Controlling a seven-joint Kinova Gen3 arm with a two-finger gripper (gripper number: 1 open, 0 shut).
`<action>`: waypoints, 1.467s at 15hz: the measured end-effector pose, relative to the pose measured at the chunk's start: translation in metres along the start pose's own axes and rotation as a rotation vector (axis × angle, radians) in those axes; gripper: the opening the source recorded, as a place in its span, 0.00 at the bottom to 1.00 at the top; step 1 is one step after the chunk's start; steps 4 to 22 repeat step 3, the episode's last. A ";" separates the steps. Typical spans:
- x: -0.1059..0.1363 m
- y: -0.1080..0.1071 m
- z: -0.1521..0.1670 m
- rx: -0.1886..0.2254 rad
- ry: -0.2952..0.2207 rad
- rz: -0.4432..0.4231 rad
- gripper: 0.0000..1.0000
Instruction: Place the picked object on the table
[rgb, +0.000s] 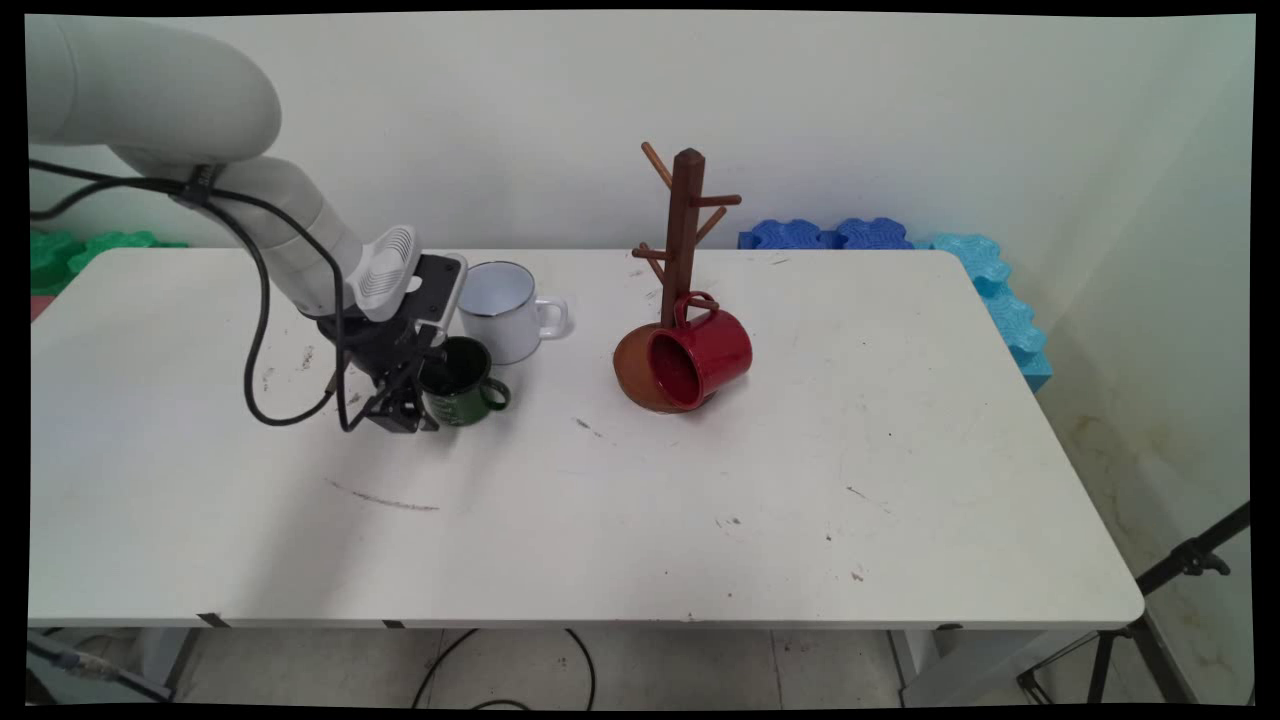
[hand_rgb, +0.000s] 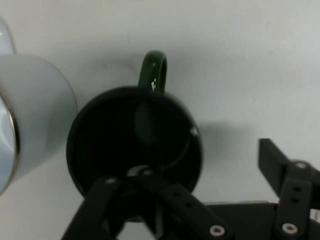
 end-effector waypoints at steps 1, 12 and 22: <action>0.001 0.000 0.000 -0.002 0.007 -0.002 1.00; 0.003 0.001 -0.001 -0.005 0.021 -0.006 1.00; 0.003 0.001 -0.001 -0.005 0.021 -0.006 1.00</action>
